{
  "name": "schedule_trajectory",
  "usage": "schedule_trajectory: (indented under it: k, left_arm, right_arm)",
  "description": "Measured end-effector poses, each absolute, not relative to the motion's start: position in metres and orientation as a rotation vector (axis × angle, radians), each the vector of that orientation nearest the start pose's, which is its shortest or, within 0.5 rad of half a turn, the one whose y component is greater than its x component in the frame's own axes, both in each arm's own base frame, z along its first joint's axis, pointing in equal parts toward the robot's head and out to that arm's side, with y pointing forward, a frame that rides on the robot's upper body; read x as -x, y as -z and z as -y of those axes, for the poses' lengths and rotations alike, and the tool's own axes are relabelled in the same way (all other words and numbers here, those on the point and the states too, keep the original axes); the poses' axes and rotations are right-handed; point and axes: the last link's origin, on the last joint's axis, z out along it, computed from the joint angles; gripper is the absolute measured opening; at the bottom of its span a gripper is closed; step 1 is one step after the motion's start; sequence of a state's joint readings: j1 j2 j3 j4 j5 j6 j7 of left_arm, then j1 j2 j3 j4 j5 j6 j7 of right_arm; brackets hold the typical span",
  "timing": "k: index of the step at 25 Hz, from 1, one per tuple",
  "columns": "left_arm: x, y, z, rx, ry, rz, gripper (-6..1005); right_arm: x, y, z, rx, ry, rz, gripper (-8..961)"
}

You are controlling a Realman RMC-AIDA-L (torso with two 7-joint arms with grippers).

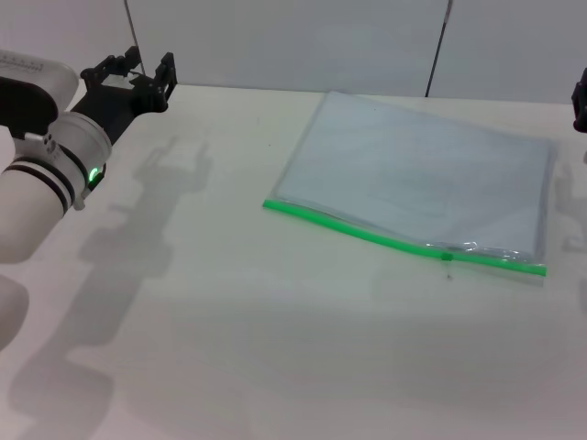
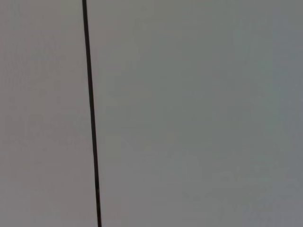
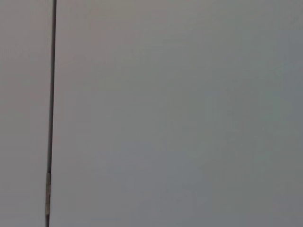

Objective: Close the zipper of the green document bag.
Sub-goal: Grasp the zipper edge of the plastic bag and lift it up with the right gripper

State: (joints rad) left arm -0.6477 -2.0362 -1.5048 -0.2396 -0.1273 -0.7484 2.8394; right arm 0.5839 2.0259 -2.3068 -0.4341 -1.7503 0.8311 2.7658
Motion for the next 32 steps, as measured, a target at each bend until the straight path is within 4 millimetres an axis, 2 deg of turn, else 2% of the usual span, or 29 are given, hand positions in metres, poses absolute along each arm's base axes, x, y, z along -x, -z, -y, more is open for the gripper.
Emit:
schedule_trajectory:
  k: [20, 27, 32]
  left_arm:
    - [0.282, 0.001, -0.427, 1.740, 0.608, 0.586, 487]
    - [0.286, 0.001, -0.425, 1.738, 0.590, 0.597, 486]
    - [0.292, 0.001, -0.423, 1.737, 0.573, 0.609, 485]
  right_arm:
    - [-0.284, 0.015, -0.409, 1.515, -0.474, -0.612, 529]
    - [-0.271, 0.038, -0.409, 1.717, -0.415, -0.578, 533]
    - [-0.270, 0.042, -0.400, 1.891, -0.345, -0.511, 536]
